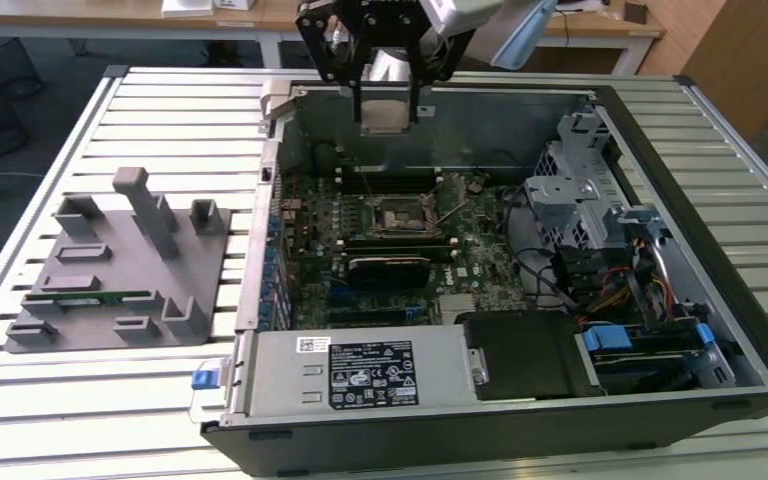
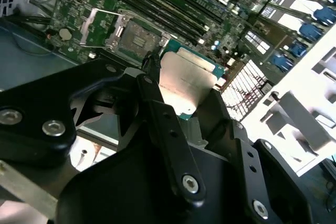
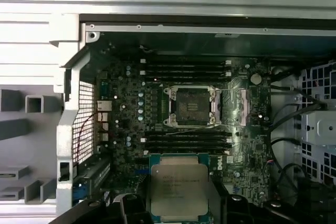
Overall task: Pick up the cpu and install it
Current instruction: 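Pick up the cpu and move it towards the insertion slot, then place the cpu into insertion slot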
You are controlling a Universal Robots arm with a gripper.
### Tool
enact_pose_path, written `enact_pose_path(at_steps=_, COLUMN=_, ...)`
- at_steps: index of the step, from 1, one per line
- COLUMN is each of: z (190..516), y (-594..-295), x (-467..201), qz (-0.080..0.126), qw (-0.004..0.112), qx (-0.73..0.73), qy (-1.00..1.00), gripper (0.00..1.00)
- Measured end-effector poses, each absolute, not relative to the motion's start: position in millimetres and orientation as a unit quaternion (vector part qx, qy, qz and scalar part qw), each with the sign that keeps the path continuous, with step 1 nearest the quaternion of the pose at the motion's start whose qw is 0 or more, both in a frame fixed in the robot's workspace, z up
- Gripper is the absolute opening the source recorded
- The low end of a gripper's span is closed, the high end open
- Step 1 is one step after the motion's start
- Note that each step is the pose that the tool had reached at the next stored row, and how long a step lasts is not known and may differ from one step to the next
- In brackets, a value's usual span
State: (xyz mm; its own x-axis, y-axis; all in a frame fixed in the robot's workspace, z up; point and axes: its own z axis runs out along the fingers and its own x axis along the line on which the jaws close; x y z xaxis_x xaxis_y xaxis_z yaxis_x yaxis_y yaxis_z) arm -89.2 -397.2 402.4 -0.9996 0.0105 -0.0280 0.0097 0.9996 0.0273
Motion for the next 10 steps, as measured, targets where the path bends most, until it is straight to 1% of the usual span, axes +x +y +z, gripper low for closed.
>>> enact_pose_path(at_steps=10, z=401.8, y=-396.1, x=-69.7, qz=0.013, qw=0.014, qx=0.007, qy=1.0, gripper=0.53)
